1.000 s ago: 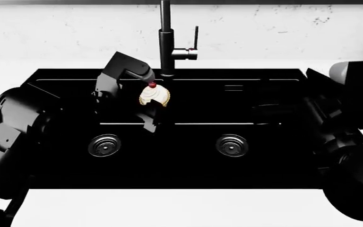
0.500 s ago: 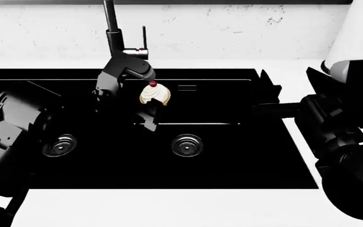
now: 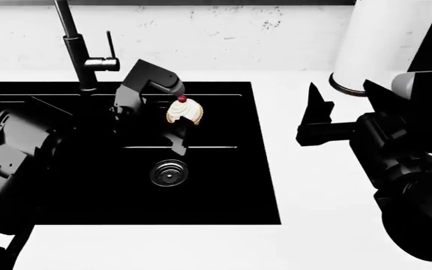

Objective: Move the fresh-baked cupcake off the tray onto the counter, and place the bowl used for mixing into the sink.

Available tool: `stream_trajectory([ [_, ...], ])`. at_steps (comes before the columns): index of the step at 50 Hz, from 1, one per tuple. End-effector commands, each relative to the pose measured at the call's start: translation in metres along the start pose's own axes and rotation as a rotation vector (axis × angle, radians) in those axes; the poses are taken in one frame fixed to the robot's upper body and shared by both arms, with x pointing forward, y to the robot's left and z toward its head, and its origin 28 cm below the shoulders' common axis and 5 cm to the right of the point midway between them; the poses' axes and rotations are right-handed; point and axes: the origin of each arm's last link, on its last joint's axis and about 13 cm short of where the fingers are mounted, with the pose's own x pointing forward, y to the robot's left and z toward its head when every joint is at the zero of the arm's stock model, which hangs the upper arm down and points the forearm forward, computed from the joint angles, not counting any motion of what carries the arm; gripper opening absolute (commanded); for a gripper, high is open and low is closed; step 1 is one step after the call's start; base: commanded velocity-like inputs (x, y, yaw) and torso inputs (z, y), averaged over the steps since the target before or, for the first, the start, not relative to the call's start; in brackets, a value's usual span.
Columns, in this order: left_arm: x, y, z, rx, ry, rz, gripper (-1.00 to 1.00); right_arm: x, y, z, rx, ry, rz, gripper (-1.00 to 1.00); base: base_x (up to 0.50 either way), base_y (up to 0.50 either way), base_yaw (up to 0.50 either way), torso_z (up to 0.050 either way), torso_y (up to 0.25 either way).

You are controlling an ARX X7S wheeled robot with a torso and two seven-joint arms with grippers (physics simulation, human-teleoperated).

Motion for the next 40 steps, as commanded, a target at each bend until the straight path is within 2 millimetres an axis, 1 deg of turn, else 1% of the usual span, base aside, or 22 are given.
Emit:
stream_trajectory([
  [1,0.0001,0.0001,0.002,-0.006,-0.008,-0.001,-1.0,0.0006,0.0005,0.0004,0.002,-0.002,0.002,1.0,0.0,-0.5,0.0,0.0,0.0],
  [15,-0.0006,-0.0008,0.0017,-0.004,-0.009,-0.004,-1.0,-0.0001,0.0001,0.0014,0.003,-0.006,0.002,1.0,0.0,-0.5,0.0,0.0,0.0],
  [26,0.0007,-0.0004,-0.0024,-0.009,-0.007,-0.01,-1.0,0.0002,0.0003,0.0003,0.0,-0.004,-0.002,1.0,0.0,-0.47,0.0,0.0,0.0],
  [29,0.0004,-0.0008,-0.0008,-0.006,-0.012,-0.013,-1.0,0.0,0.0006,0.0004,0.003,-0.005,-0.002,1.0,0.0,-0.23,0.0,0.0,0.0],
  [40,0.0002,-0.0017,-0.0035,-0.006,-0.017,-0.017,-1.0,-0.0008,0.001,0.0011,0.006,-0.013,-0.003,1.0,0.0,0.0,0.0,0.0,0.001],
])
